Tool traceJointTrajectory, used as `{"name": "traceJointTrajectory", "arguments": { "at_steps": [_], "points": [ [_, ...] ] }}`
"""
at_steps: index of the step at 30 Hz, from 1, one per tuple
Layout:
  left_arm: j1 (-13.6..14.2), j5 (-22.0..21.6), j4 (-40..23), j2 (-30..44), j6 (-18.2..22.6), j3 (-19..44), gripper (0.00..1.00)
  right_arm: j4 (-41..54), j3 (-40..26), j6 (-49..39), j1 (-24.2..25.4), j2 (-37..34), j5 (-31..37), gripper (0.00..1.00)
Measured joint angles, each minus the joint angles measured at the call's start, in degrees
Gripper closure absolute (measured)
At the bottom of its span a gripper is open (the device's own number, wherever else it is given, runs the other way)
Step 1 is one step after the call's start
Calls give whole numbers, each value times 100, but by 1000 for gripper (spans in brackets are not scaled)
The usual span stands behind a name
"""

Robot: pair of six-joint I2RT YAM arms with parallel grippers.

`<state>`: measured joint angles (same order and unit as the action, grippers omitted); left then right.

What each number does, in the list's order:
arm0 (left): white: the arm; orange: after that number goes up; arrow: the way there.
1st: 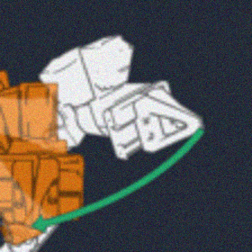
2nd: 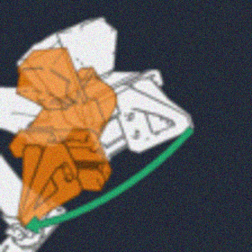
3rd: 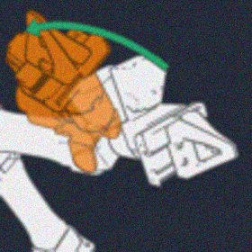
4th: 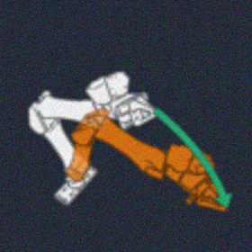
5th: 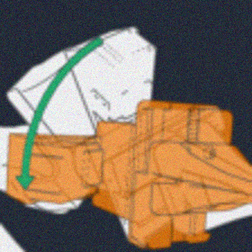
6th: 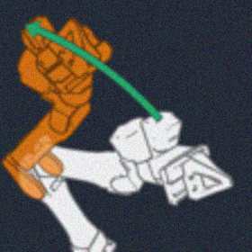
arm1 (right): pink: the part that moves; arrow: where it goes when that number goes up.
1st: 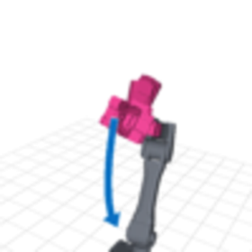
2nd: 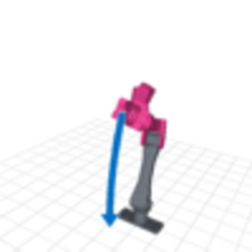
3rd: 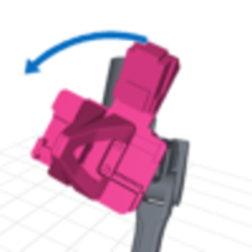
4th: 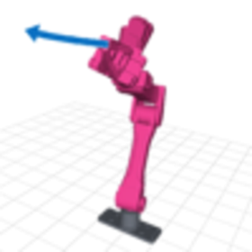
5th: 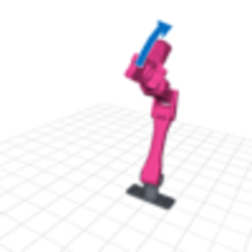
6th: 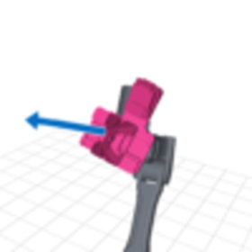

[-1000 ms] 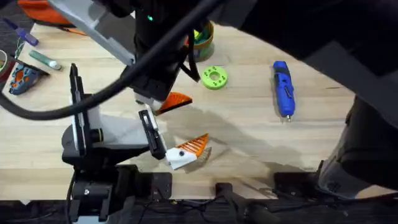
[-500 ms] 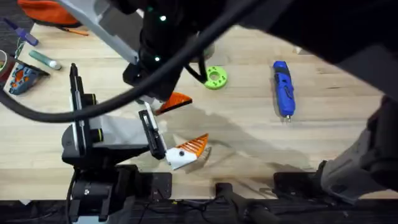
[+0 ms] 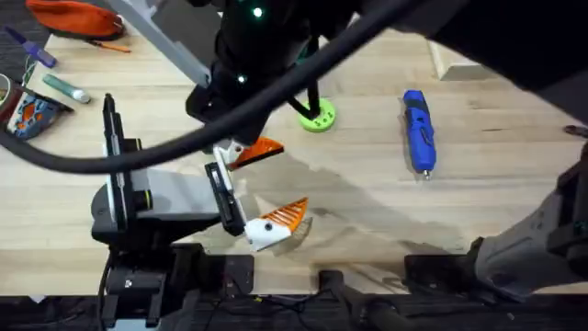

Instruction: Pick up the gripper from the table and insert it into the empty holder that is missing its gripper. Then pick up a screw, insert it into the mounting hole, and use the screwdriver to tighten it. Finally, clean up the table by picking up the vegetable and placing it into the bucket.

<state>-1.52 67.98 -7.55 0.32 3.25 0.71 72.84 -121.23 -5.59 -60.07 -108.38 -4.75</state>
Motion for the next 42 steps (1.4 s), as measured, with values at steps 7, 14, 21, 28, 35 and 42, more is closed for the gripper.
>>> {"name": "traceJointTrajectory", "arguments": {
  "at_steps": [7, 14, 21, 28, 35, 42],
  "points": [
    [0, 0, -2, 0, 0, 0, 15, 68, 0, 163, 0, -2, 0, 996],
    [0, 1, -1, 0, 0, 0, 15, -4, 74, 224, 0, -2, -3, 996],
    [0, -1, 0, 0, 0, 0, 15, -193, 326, 243, -2, -79, -133, 996],
    [0, 1, -2, 0, 0, 0, 15, -254, 337, 243, -2, -90, -153, 996],
    [0, -1, 0, 0, 0, 0, 16, -247, 337, 241, -2, -89, -157, 996],
    [0, 1, -2, 0, 2, 0, 15, -240, 339, 241, -2, -88, -63, 996]
  ]
}}
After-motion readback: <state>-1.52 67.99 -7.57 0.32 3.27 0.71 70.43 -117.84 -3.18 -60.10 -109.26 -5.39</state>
